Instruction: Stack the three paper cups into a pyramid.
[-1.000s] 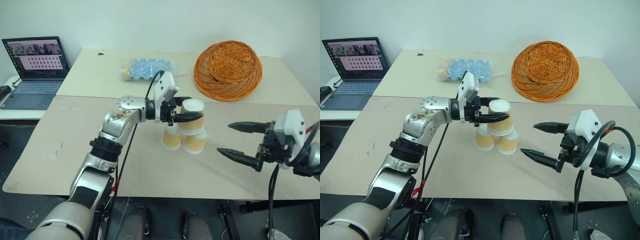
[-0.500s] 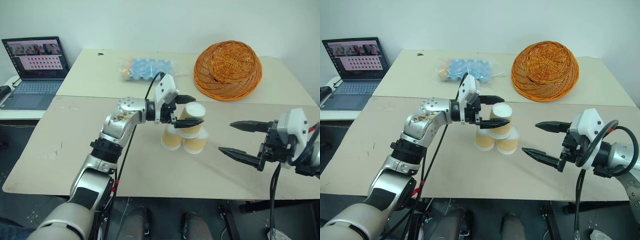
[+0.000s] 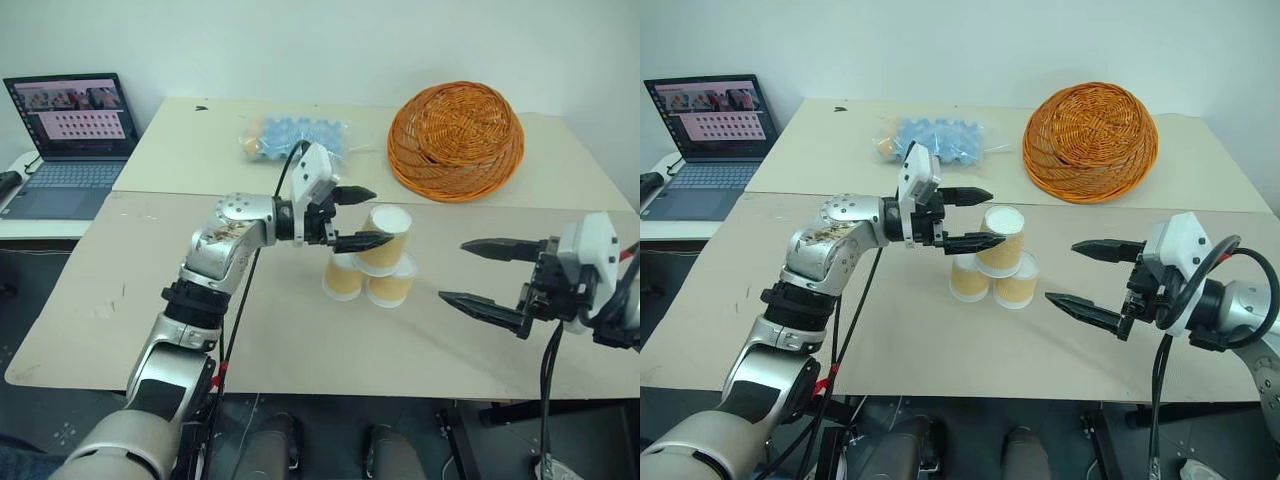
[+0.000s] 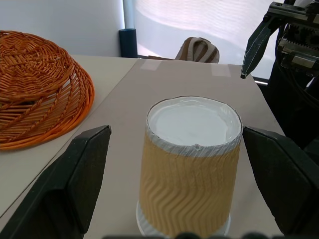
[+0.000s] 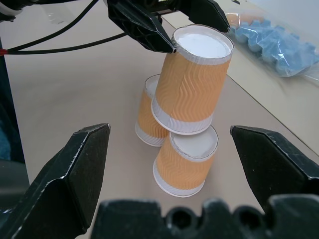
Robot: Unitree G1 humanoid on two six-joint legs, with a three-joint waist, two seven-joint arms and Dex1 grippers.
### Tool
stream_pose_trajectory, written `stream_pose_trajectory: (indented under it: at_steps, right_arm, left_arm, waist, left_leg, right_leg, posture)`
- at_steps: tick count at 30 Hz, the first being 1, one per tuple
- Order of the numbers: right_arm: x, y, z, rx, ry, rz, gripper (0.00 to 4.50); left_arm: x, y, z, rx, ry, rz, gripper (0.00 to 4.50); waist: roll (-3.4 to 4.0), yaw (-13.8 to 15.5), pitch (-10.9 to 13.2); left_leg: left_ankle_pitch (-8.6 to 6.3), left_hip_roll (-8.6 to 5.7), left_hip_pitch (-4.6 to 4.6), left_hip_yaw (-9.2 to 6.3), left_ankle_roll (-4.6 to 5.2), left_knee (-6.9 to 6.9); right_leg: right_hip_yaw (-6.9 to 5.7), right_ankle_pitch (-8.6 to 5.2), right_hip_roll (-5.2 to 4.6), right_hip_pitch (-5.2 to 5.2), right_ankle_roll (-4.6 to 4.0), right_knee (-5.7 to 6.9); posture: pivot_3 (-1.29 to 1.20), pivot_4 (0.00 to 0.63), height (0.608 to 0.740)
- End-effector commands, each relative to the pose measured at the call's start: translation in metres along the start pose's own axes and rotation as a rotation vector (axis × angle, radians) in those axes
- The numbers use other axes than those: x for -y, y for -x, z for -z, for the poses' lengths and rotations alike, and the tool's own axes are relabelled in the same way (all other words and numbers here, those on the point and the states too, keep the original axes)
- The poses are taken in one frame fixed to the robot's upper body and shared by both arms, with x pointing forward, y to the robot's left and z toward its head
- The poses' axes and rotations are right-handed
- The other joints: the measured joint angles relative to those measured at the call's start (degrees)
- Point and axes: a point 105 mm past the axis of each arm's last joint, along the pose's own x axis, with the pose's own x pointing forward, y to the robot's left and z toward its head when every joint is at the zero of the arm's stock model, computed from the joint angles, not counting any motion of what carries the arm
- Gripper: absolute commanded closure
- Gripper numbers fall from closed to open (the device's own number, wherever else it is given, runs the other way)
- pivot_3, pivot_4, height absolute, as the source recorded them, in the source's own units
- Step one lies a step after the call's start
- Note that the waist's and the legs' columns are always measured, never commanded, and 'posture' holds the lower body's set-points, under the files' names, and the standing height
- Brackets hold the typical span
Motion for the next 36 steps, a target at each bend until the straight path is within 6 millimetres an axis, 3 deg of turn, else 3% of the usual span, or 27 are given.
stream_pose_trajectory:
  at_steps: [1, 5, 8, 12, 16, 17, 20, 21, 23, 27, 36]
  right_arm:
    - [0.002, 0.000, -0.008, 0.025, 0.049, -0.001, 0.00]
    - [0.002, 0.001, -0.005, 0.014, 0.040, -0.005, 0.00]
    - [0.007, 0.006, 0.001, -0.015, 0.024, 0.008, 0.00]
    - [0.016, 0.014, 0.009, -0.040, 0.008, 0.050, 0.00]
    - [0.052, 0.026, 0.034, -0.121, -0.003, 0.281, 0.00]
    - [0.059, 0.028, 0.040, -0.141, -0.003, 0.329, 0.00]
    - [0.115, 0.053, 0.073, -0.240, -0.004, 0.741, 0.00]
    - [0.124, 0.059, 0.081, -0.269, 0.011, 0.830, 0.00]
    - [0.136, 0.065, 0.095, -0.247, -0.042, 0.990, 0.00]
    - [0.136, 0.060, 0.120, -0.163, -0.154, 1.176, 0.00]
    - [0.129, 0.041, 0.110, 0.025, -0.137, 1.181, 0.00]
  left_arm:
    - [0.000, 0.010, -0.020, 0.074, -0.037, -0.042, 0.04]
    - [-0.010, 0.032, -0.033, 0.134, -0.037, -0.170, 0.04]
    - [-0.021, 0.073, -0.051, 0.232, -0.020, -0.406, 0.04]
    - [-0.032, 0.115, -0.051, 0.278, 0.036, -0.677, 0.04]
    - [-0.048, 0.185, -0.017, 0.192, 0.037, -1.122, 0.04]
    - [-0.047, 0.192, -0.012, 0.178, 0.038, -1.166, 0.04]
    - [-0.042, 0.233, 0.019, 0.106, 0.045, -1.404, 0.04]
    - [-0.039, 0.243, 0.027, 0.076, 0.040, -1.461, 0.04]
    - [-0.034, 0.258, 0.043, 0.040, 0.046, -1.568, 0.04]
    - [-0.024, 0.281, 0.068, 0.024, 0.059, -1.726, 0.04]
    - [-0.018, 0.293, 0.082, 0.072, 0.070, -1.815, 0.04]
  waist:
    - [0.00, 0.0, 0.0]
    - [0.01, -0.1, 0.0]
    - [0.01, -0.5, 0.0]
    - [0.01, -0.7, 0.0]
    - [0.04, -0.6, 0.0]
    - [0.04, -0.7, 0.0]
    - [0.00, -0.9, 0.0]
    - [0.00, -0.8, 0.0]
    - [0.00, -0.6, -0.1]
    - [-0.01, -0.7, -0.1]
    - [0.05, -1.2, -0.1]
  left_leg:
    - [0.00, 0.00, 0.00, 0.00, 0.00, 0.00]
    - [0.01, 0.02, 0.00, -0.01, -0.02, 0.00]
    - [0.01, 0.03, 0.01, 0.00, -0.03, -0.01]
    - [0.07, 0.03, 0.02, -0.03, -0.14, -0.02]
    - [0.05, 0.00, 0.20, -0.09, -0.11, 0.00]
    - [0.05, -0.01, 0.24, -0.07, -0.12, 0.00]
    - [0.30, 0.00, 0.25, 0.00, -0.53, 0.01]
    - [0.38, -0.01, 0.24, 0.01, -0.67, 0.00]
    - [0.43, -0.03, 0.19, 0.03, -0.77, -0.03]
    - [0.39, 0.02, 0.19, 0.04, -1.01, -0.15]
    - [0.44, -0.01, 0.14, 0.05, -0.80, -0.12]
  right_leg:
    - [0.01, 0.00, 0.00, 0.00, 0.00, 0.00]
    - [0.02, 0.00, 0.00, -0.02, 0.00, 0.03]
    - [0.05, 0.00, 0.00, -0.03, 0.00, 0.03]
    - [0.05, 0.01, -0.02, -0.01, 0.00, 0.03]
    - [0.01, 0.05, -0.02, 0.06, 0.06, 0.01]
    - [0.02, 0.07, -0.02, 0.08, 0.06, 0.01]
    - [0.04, 0.12, 0.00, -0.03, -0.01, 0.06]
    - [0.04, 0.15, 0.00, -0.06, -0.03, 0.05]
    - [0.07, 0.18, -0.01, -0.09, -0.04, 0.11]
    - [0.09, 0.19, 0.02, -0.04, -0.07, 0.12]
    - [0.08, 0.19, 0.02, -0.13, -0.07, 0.20]
  posture:
    - [0.00, 0.150, 0.726]
    - [0.00, 0.150, 0.726]
    - [0.00, 0.150, 0.726]
    - [0.00, 0.150, 0.726]
    - [0.00, 0.150, 0.726]
    - [0.00, 0.150, 0.726]
    - [0.00, 0.150, 0.726]
    - [0.00, 0.150, 0.726]
    - [0.00, 0.150, 0.726]
    - [0.00, 0.150, 0.726]
    - [0.00, 0.150, 0.726]
